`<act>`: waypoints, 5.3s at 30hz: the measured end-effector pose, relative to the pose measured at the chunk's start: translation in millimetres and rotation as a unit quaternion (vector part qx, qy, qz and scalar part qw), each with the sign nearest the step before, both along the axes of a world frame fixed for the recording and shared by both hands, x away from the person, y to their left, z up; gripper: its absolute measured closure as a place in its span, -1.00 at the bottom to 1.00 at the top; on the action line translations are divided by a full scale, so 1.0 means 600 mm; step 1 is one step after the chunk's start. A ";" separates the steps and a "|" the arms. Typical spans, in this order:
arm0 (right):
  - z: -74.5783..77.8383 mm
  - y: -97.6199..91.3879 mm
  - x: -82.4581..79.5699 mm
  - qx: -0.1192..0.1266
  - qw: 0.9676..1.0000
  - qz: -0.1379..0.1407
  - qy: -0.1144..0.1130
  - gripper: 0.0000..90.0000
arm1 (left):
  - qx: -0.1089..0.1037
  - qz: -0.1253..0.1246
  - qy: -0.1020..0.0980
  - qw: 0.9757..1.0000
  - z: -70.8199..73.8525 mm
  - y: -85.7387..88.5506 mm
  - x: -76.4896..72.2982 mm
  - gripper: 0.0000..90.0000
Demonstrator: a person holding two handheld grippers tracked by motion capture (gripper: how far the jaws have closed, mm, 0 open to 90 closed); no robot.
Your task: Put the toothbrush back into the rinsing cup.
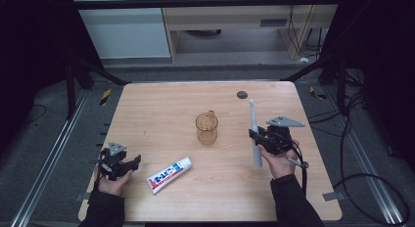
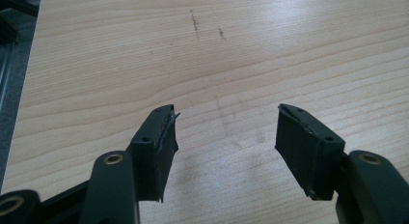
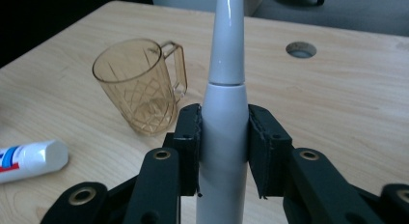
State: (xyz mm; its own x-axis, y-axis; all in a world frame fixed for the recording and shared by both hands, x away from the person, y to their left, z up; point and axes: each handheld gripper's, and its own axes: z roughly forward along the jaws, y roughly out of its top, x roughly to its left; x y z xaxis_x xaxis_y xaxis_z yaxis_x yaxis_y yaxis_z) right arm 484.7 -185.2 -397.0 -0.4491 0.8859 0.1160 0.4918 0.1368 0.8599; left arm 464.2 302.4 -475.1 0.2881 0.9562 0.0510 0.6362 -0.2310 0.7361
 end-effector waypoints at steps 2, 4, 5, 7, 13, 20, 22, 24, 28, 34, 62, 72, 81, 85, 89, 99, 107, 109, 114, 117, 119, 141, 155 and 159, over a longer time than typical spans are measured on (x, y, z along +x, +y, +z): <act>0.004 0.001 -0.001 0.006 1.000 -0.007 -0.013 0.50 | 0.000 0.000 0.000 1.000 0.000 0.000 0.000 -0.14; 0.007 0.002 -0.001 0.011 1.000 -0.012 -0.026 0.50 | 0.000 0.001 0.000 1.000 0.000 0.000 0.000 -0.14; 0.010 0.004 0.000 0.016 0.999 -0.015 -0.034 0.50 | 0.000 0.001 0.000 1.000 0.000 0.000 0.000 -0.14; 0.012 0.007 0.001 0.025 0.999 -0.018 -0.044 0.50 | 0.000 0.000 0.000 1.000 0.000 0.000 0.000 -0.14; 0.019 0.026 0.014 0.042 0.997 -0.021 -0.064 0.50 | -0.002 0.001 -0.001 1.000 0.000 0.001 0.000 -0.14; 0.027 0.045 0.026 0.058 0.994 -0.028 -0.092 0.50 | -0.003 0.001 0.000 1.000 0.000 0.001 0.000 -0.14; 0.029 0.050 0.030 0.065 0.993 -0.029 -0.098 0.50 | -0.002 0.001 0.000 1.000 0.000 0.001 0.000 -0.14; 0.032 0.056 0.035 0.071 0.992 -0.028 -0.102 0.50 | -0.003 0.001 0.000 1.000 0.000 0.001 0.000 -0.14; 0.039 0.069 0.041 0.079 0.990 -0.028 -0.114 0.50 | -0.003 0.001 0.000 1.000 0.000 0.001 0.001 -0.14; 0.049 0.084 0.048 0.094 0.986 -0.031 -0.132 0.50 | -0.003 0.001 0.000 1.000 0.000 0.001 0.001 -0.14; 0.075 0.155 0.086 0.129 0.973 -0.039 -0.188 0.50 | -0.005 -0.001 -0.001 1.000 0.000 0.002 0.001 -0.14; 0.070 0.173 0.095 0.134 0.970 -0.037 -0.201 0.50 | -0.005 -0.002 -0.002 1.000 0.001 0.002 0.001 -0.13; 0.062 0.188 0.102 0.131 0.970 -0.030 -0.203 0.50 | -0.006 -0.002 -0.002 1.000 0.001 0.002 0.000 -0.13; 0.056 0.193 0.106 0.127 0.971 -0.028 -0.201 0.50 | -0.007 -0.002 -0.003 1.000 0.001 0.002 0.000 -0.13; 0.047 0.196 0.109 0.121 0.972 -0.028 -0.197 0.50 | -0.006 -0.002 -0.003 1.000 0.001 0.002 0.000 -0.13; 0.028 0.200 0.118 0.111 0.976 -0.031 -0.185 0.50 | -0.006 -0.002 -0.003 1.000 0.001 0.002 0.000 -0.13; 0.018 0.203 0.121 0.102 0.978 -0.029 -0.178 0.50 | -0.006 -0.002 -0.003 1.000 0.001 0.002 0.000 -0.13; 0.014 0.203 0.121 0.097 0.979 -0.028 -0.176 0.50 | -0.006 -0.002 -0.003 1.000 0.001 0.002 0.000 -0.13; 0.002 0.202 0.123 0.097 0.981 -0.027 -0.166 0.50 | -0.006 -0.002 -0.003 1.000 0.001 0.002 0.001 -0.13; -0.003 0.202 0.124 0.094 0.982 -0.026 -0.162 0.50 | -0.005 -0.002 -0.002 1.000 0.001 0.002 0.001 -0.13; -0.007 0.203 0.124 0.091 0.983 -0.024 -0.160 0.50 | -0.005 -0.002 -0.002 1.000 0.001 0.002 0.001 -0.13; -0.044 0.200 0.120 0.054 0.993 0.000 -0.105 0.50 | -0.005 -0.002 -0.002 1.000 0.000 0.001 0.001 -0.13; -0.059 0.197 0.123 0.040 0.996 0.011 -0.076 0.49 | -0.004 -0.003 -0.001 1.000 0.000 0.001 0.001 -0.13; -0.059 0.197 0.122 0.040 0.996 0.012 -0.077 0.49 | -0.003 -0.003 -0.001 1.000 0.000 0.000 0.001 -0.13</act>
State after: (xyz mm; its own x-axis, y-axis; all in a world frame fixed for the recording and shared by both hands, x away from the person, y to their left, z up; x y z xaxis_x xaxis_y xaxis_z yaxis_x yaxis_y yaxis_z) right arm 558.2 -66.9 -432.7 -0.4883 0.8652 0.1139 0.3510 0.0752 0.9334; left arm 464.7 302.6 -475.3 0.2943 0.9547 0.0449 0.6340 -0.2302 0.7383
